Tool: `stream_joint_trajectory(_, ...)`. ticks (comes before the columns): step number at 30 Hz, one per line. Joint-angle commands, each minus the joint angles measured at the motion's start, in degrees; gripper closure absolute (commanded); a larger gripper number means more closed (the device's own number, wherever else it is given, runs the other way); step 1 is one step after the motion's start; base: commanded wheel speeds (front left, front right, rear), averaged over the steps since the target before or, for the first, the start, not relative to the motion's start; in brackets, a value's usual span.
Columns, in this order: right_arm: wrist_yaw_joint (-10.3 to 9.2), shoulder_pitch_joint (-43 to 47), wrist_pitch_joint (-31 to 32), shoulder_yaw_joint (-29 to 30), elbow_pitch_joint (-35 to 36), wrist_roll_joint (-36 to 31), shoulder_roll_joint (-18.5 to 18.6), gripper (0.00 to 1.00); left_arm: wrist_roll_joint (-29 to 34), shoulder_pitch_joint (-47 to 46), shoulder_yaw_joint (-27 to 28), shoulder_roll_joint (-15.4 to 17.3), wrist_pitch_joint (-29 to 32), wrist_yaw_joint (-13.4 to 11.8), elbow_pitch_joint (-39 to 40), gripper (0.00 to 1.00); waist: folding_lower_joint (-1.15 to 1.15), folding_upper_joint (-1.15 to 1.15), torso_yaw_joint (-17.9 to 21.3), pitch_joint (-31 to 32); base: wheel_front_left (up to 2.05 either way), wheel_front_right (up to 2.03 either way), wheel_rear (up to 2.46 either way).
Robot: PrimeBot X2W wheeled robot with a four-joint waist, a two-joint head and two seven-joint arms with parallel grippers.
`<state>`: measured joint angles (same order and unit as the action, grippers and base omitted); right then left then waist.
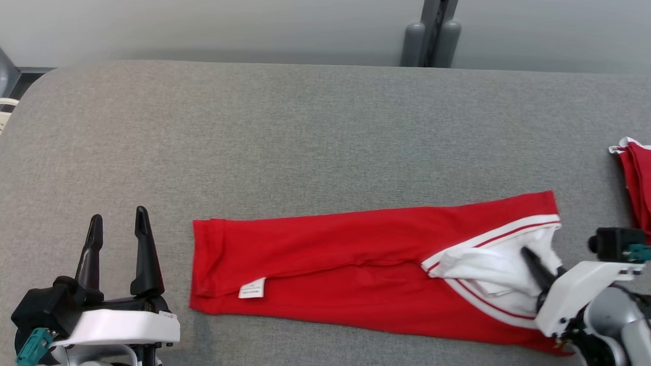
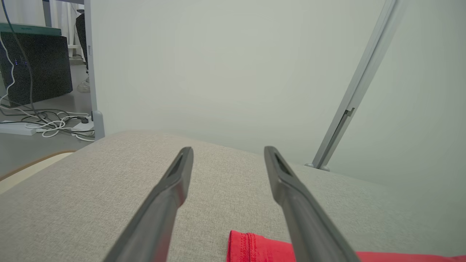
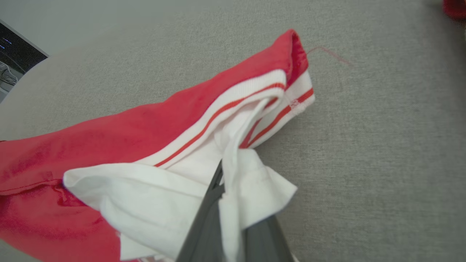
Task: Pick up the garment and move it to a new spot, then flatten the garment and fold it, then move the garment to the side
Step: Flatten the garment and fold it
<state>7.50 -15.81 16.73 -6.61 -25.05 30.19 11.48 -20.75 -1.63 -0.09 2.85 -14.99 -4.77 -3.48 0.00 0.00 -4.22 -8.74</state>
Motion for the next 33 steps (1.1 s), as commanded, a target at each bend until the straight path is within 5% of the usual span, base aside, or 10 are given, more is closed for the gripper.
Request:
stream_joint_trajectory(1, 0.00, 0.3, 0.4, 0.7, 1.2, 0.7, 1.5, 1.00, 0.1, -0.3, 0.2, 0.2, -0.3, 0.0, 0.3, 0.00, 0.00, 0.00, 0.6, 0.1, 0.00, 0.00, 0.00)
stream_joint_trajectory(10, 0.00, 4.1, 7.2, 6.4, 11.4, 3.9, 6.5, 1.00, 0.4, 0.0, -0.3, 0.2, -0.3, 0.2, 0.0, 0.00, 0.00, 0.00, 3.4, 0.2, 0.00, 0.00, 0.00)
stream_joint_trajectory(16, 0.00, 6.2, 10.9, 6.8, 18.1, 6.4, 3.7, 1.00, 0.7, -0.2, -0.6, 0.2, -0.3, 0.2, -0.3, 0.00, 0.00, 0.00, 4.3, 0.4, 0.00, 0.00, 0.00)
stream_joint_trajectory(33, 0.01, 6.0, 16.6, -6.4, 33.7, 8.2, -1.1, 1.00, 0.7, 0.0, -1.5, 0.2, -0.3, 0.6, -1.1, 0.00, 0.00, 0.00, 2.5, 1.3, 0.00, 0.00, 0.00)
